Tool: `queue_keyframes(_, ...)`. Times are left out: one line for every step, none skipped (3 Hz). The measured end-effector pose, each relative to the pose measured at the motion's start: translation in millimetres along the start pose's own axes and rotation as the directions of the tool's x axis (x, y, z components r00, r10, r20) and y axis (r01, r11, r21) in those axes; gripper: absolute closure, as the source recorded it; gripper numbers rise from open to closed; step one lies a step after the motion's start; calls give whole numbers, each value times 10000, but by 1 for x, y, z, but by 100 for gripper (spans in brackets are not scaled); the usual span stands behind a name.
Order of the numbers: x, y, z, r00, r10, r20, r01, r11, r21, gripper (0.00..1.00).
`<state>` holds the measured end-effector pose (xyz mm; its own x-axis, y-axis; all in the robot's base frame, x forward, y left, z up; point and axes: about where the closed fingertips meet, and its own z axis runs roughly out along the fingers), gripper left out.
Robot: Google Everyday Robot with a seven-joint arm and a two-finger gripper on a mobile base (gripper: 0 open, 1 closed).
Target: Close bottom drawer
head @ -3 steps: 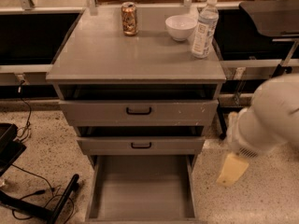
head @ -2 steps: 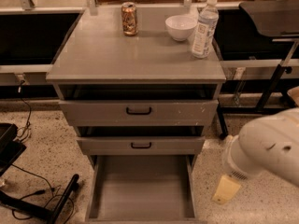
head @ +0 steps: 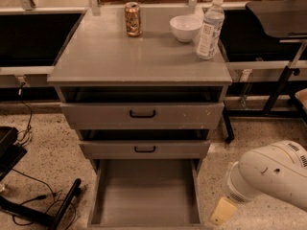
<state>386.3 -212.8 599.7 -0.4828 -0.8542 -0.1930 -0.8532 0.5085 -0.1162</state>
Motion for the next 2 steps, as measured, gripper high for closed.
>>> queue_keyframes(-1, 0, -1, 10000, -20, -28, 20, 10000, 60, 0)
queue_keyframes(11, 9, 46, 9998, 161, -93, -164, 9991, -397, 0)
